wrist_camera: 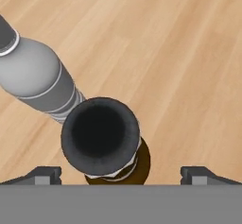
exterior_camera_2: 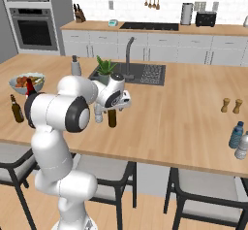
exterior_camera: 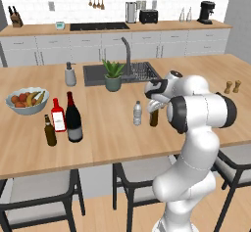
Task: Move the plastic bottles in the middle to the plastics group, and the glass bottles in the middle to the glass group.
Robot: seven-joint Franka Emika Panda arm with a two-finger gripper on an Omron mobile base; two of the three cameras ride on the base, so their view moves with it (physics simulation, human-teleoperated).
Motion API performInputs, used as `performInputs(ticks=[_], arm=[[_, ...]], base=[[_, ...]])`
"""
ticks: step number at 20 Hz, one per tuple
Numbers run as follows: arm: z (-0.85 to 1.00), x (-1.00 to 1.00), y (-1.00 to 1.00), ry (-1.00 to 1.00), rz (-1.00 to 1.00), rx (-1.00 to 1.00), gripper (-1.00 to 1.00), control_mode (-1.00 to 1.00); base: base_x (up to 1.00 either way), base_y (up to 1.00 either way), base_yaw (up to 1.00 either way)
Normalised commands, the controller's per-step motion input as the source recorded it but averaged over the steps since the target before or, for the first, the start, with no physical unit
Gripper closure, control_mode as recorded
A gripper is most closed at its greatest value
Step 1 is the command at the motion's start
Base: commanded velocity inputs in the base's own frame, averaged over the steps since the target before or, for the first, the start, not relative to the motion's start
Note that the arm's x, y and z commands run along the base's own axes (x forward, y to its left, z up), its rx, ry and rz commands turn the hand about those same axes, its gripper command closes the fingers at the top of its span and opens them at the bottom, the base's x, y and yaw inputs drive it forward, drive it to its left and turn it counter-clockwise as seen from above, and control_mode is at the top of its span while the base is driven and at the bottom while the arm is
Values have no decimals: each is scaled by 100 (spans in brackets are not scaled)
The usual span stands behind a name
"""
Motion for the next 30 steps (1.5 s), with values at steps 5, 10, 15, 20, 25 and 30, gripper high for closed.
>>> performInputs(ticks=[5, 10, 15, 20, 25, 30], arm=[[0, 0, 0, -6, 0, 5, -100, -100], [0, 0, 0, -7, 0, 5, -100, -100], [-2, 0, 0, -5, 0, 4, -100, -100], [-12, 0, 0, -10, 1, 4, -100, -100], [0, 2, 0, -6, 0, 4, -100, -100], [0, 0, 0, 0, 0, 0, 100, -100]], base=[[0, 0, 0], [0, 0, 0], [0, 0, 0], [0, 0, 0], [0, 0, 0], [0, 0, 0]])
